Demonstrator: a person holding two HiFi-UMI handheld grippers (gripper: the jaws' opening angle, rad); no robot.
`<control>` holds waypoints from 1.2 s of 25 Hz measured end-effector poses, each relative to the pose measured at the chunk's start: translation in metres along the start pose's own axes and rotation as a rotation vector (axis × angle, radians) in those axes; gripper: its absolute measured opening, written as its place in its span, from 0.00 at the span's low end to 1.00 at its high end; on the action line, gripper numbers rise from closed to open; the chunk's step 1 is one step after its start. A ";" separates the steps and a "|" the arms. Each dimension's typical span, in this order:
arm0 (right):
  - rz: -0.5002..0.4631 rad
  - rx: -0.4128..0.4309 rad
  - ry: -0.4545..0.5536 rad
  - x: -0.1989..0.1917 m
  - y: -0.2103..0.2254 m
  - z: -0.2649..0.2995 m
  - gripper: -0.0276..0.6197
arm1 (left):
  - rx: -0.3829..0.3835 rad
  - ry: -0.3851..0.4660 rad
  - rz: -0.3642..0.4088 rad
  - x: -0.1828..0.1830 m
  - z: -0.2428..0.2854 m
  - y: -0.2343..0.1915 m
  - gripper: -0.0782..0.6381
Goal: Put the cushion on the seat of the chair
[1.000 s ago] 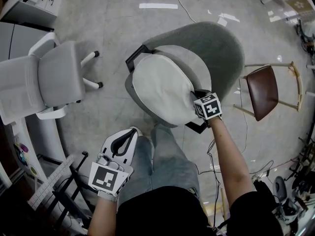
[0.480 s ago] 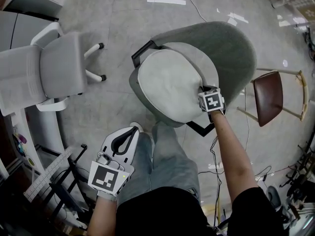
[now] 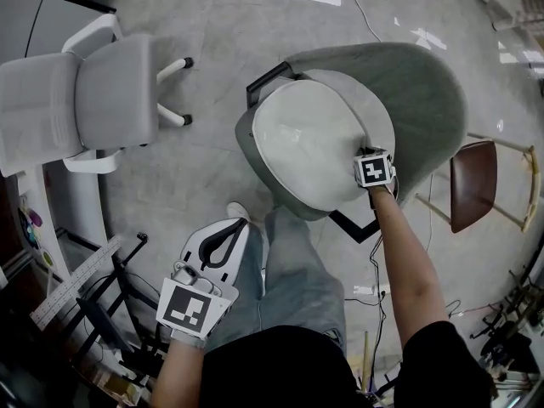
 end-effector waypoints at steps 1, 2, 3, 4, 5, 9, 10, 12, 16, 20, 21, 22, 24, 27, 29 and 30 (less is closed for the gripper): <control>-0.004 -0.007 -0.007 0.001 0.000 0.003 0.09 | 0.003 0.001 -0.005 -0.001 0.000 -0.001 0.13; -0.002 -0.015 -0.020 0.001 0.001 0.006 0.09 | 0.007 0.002 -0.009 -0.002 0.001 -0.001 0.13; 0.001 -0.022 -0.031 0.001 0.001 0.009 0.09 | 0.010 0.004 -0.011 -0.003 0.001 -0.002 0.13; -0.004 -0.030 -0.031 0.002 0.001 0.012 0.09 | 0.013 0.006 -0.014 -0.003 0.001 -0.003 0.13; -0.012 -0.038 -0.029 0.004 0.002 0.014 0.10 | 0.016 0.007 -0.016 -0.004 0.000 -0.004 0.13; -0.029 -0.062 -0.053 0.004 0.000 0.022 0.10 | 0.027 0.004 -0.030 -0.008 -0.001 -0.006 0.13; -0.030 -0.068 -0.063 0.003 0.001 0.025 0.10 | 0.029 0.004 -0.033 -0.009 -0.002 -0.007 0.13; -0.028 -0.079 -0.078 0.001 0.001 0.029 0.11 | 0.036 0.008 -0.039 -0.010 -0.003 -0.007 0.13; -0.014 -0.102 -0.090 -0.001 0.004 0.033 0.12 | 0.046 0.014 -0.046 -0.013 -0.006 -0.007 0.13; -0.012 -0.124 -0.096 -0.001 0.008 0.032 0.13 | 0.052 0.017 -0.056 -0.016 -0.011 -0.008 0.13; -0.010 -0.126 -0.096 0.000 0.010 0.031 0.14 | 0.053 0.021 -0.056 -0.016 -0.013 -0.009 0.13; -0.006 -0.126 -0.092 0.001 0.011 0.029 0.16 | 0.055 0.025 -0.055 -0.017 -0.014 -0.009 0.13; 0.006 -0.128 -0.085 0.002 0.011 0.023 0.22 | 0.055 0.031 -0.053 -0.017 -0.020 -0.008 0.13; 0.015 -0.159 -0.100 -0.001 0.009 0.011 0.25 | 0.058 0.045 -0.050 -0.015 -0.029 -0.006 0.13; 0.006 -0.171 -0.068 0.005 0.008 0.004 0.25 | 0.061 0.060 -0.044 -0.014 -0.034 -0.005 0.13; 0.002 -0.174 -0.053 0.008 0.006 0.000 0.25 | 0.064 0.068 -0.040 -0.014 -0.036 -0.005 0.13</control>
Point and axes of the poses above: the fingertips, and each gripper's own axes: z forward along the fingers, y to its right, x out of its top, the point moved 7 cm from there along -z, backward along the fingers, and after that the axes turned 6 degrees about -x, right-handed, at the moved point
